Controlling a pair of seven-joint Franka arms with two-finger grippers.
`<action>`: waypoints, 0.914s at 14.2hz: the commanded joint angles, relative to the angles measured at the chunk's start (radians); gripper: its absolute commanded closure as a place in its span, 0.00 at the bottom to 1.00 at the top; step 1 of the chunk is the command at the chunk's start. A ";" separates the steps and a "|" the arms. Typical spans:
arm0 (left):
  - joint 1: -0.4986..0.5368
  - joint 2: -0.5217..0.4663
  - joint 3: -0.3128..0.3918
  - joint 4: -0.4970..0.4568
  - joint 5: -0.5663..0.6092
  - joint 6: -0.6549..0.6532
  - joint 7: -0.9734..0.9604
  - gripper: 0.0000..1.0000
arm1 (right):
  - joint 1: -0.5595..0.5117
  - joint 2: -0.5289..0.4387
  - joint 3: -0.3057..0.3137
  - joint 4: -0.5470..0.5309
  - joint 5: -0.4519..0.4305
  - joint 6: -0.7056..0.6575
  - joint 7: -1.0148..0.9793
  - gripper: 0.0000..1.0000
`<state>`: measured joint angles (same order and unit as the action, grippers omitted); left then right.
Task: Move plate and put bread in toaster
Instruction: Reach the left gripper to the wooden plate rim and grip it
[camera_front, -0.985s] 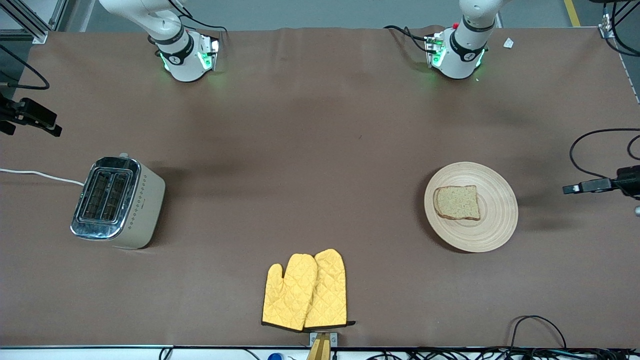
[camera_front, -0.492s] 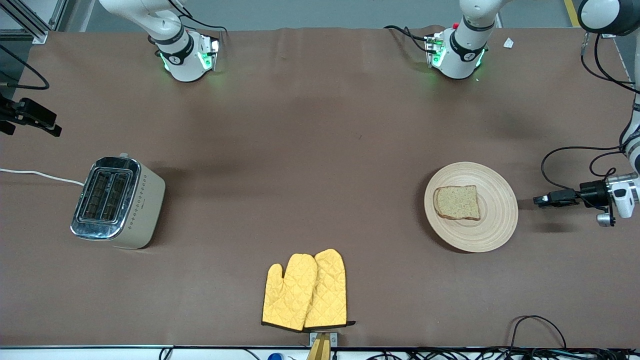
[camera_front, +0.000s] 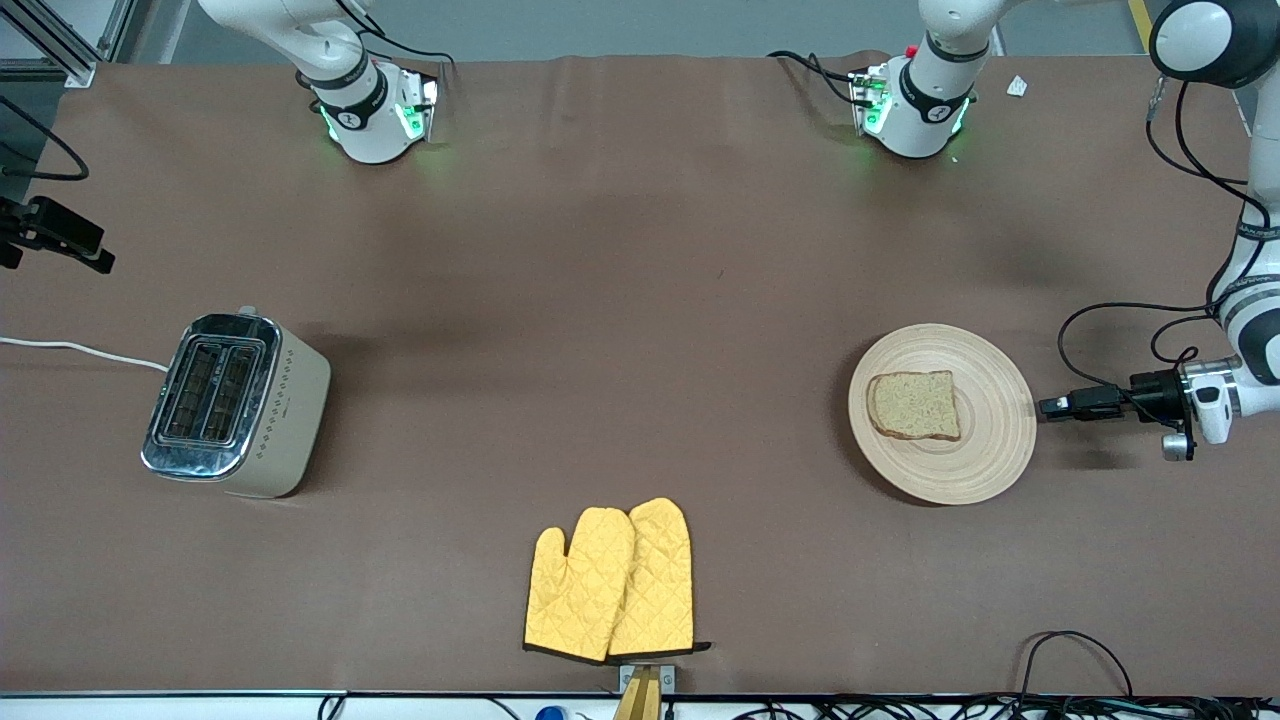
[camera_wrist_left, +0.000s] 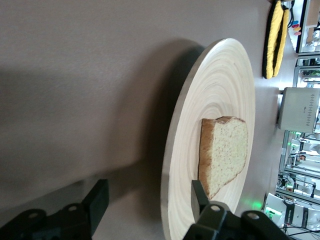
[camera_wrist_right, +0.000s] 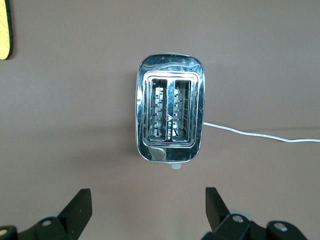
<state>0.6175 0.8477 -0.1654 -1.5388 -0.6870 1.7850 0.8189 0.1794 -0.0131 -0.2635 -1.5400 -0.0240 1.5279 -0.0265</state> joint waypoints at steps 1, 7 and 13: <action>-0.002 0.008 -0.003 0.014 -0.029 -0.012 0.022 0.29 | 0.000 -0.013 0.004 -0.011 0.002 0.000 0.014 0.00; -0.001 0.030 -0.046 0.012 -0.051 -0.012 0.040 0.43 | 0.000 -0.011 0.004 -0.011 0.002 0.000 0.014 0.00; -0.005 0.054 -0.063 0.014 -0.060 -0.012 0.040 0.73 | 0.000 -0.011 0.004 -0.011 0.002 0.000 0.014 0.00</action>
<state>0.6132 0.8922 -0.2197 -1.5387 -0.7274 1.7833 0.8398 0.1794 -0.0131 -0.2627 -1.5400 -0.0240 1.5277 -0.0265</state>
